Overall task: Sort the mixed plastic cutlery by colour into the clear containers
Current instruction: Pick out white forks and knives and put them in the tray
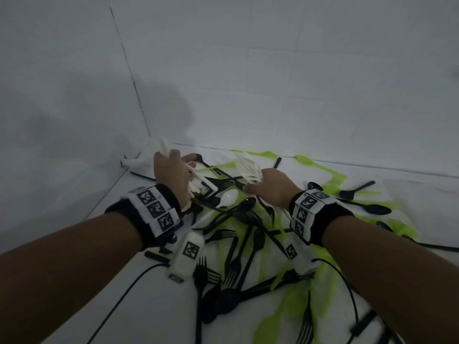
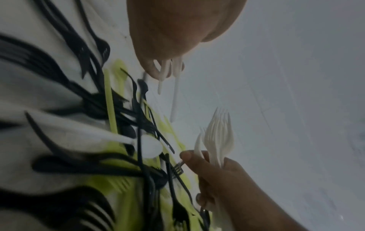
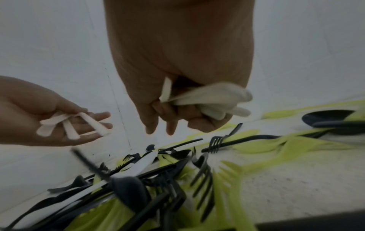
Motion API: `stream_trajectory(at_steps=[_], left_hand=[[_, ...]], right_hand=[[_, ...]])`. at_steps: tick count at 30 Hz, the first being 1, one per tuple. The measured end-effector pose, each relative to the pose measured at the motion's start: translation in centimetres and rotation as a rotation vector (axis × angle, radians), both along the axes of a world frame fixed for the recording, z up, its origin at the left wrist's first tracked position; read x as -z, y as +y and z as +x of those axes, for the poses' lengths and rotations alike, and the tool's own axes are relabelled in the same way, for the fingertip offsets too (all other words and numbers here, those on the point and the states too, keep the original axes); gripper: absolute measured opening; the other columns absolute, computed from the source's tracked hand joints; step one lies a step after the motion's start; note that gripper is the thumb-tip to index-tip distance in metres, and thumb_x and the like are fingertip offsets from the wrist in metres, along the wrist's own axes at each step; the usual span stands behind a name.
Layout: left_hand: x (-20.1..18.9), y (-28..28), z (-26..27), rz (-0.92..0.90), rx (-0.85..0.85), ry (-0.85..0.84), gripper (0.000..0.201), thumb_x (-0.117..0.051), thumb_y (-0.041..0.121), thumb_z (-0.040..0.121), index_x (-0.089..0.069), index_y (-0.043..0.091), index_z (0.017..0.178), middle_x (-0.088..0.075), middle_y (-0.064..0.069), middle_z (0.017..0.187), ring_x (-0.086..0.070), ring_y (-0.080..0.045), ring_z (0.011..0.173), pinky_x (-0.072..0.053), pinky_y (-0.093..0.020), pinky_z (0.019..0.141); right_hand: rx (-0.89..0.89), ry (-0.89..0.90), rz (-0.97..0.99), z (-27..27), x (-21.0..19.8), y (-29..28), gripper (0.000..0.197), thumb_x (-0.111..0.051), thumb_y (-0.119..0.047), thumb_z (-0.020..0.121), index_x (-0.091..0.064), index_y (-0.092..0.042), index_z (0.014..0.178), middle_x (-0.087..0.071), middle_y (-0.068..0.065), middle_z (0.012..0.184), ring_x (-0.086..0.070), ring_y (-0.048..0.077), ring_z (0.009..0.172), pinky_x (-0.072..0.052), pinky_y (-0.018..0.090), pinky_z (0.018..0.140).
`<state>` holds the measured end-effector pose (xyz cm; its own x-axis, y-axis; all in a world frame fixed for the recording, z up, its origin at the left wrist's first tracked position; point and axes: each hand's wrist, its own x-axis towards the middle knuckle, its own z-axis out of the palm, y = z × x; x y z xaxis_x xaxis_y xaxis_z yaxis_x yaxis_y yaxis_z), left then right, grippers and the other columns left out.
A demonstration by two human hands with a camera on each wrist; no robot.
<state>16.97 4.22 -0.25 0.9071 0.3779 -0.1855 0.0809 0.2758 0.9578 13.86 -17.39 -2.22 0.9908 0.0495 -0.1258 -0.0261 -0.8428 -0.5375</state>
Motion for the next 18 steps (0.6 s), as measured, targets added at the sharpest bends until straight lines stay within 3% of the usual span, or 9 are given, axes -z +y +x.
stream_trajectory(at_steps=[2,4,6,8,12,15,18], left_hand=[[0.0,1.3,-0.3,0.206,0.081,-0.105,0.008,-0.042,0.026,0.106,-0.047,0.019,0.108,-0.077,-0.001,0.090,-0.071,-0.022,0.092,-0.056,-0.042,0.083],[0.0,2.6,-1.0,0.421,0.208,-0.224,0.015,-0.042,0.029,0.108,-0.047,0.015,0.108,-0.073,-0.001,0.081,-0.069,-0.020,0.081,-0.056,-0.038,0.074],[0.3,4.1,-1.6,0.654,0.357,-0.290,0.011,-0.043,0.030,0.109,-0.046,0.022,0.102,-0.061,-0.006,0.078,-0.059,-0.019,0.068,-0.049,-0.034,0.060],[1.0,5.6,-2.0,0.867,0.461,-0.297,0.016,-0.045,0.029,0.108,-0.041,0.027,0.092,-0.050,-0.004,0.077,-0.047,-0.014,0.062,-0.043,-0.033,0.057],[2.7,7.6,-2.9,0.969,0.621,-0.143,0.016,-0.049,0.028,0.106,-0.045,0.013,0.108,-0.056,-0.006,0.080,-0.049,-0.017,0.061,-0.040,-0.032,0.057],[4.2,8.9,-3.7,1.135,0.790,-0.043,0.013,-0.048,0.028,0.106,-0.046,0.017,0.112,-0.060,-0.006,0.084,-0.051,-0.014,0.060,-0.039,-0.026,0.051],[5.6,9.5,-4.5,1.237,0.905,-0.020,0.017,-0.049,0.030,0.104,-0.046,0.025,0.120,-0.065,-0.001,0.090,-0.060,-0.014,0.069,-0.047,-0.029,0.059]], right_hand=[[0.033,-0.017,0.005,0.5,0.3,0.5,0.037,-0.062,-0.032,0.093,-0.045,-0.019,0.063,-0.053,0.000,0.067,-0.053,0.022,0.066,-0.037,0.032,0.058],[0.023,-0.028,-0.026,1.0,0.6,1.3,0.035,-0.058,-0.031,0.095,-0.046,-0.018,0.065,-0.053,-0.001,0.067,-0.052,0.021,0.065,-0.034,0.029,0.054],[-0.054,-0.005,-0.110,1.5,1.0,2.3,0.028,-0.057,-0.033,0.096,-0.054,-0.016,0.074,-0.057,0.000,0.076,-0.056,0.023,0.075,-0.036,0.029,0.059],[-0.105,0.029,-0.206,1.9,1.7,3.4,0.026,-0.061,-0.039,0.095,-0.061,-0.013,0.094,-0.059,0.002,0.090,-0.057,0.024,0.085,-0.040,0.030,0.070],[-0.031,0.026,-0.258,2.6,3.5,4.2,0.045,-0.063,-0.048,0.093,-0.053,-0.012,0.119,-0.057,0.005,0.104,-0.059,0.027,0.095,-0.045,0.033,0.075],[-0.018,0.060,-0.257,2.8,4.0,4.1,0.044,-0.064,-0.045,0.092,-0.057,-0.011,0.120,-0.062,0.008,0.113,-0.062,0.029,0.104,-0.050,0.035,0.080],[-0.035,0.063,-0.253,2.6,3.8,4.0,0.033,-0.066,-0.033,0.089,-0.066,-0.012,0.114,-0.068,0.008,0.111,-0.065,0.030,0.105,-0.054,0.036,0.086]])
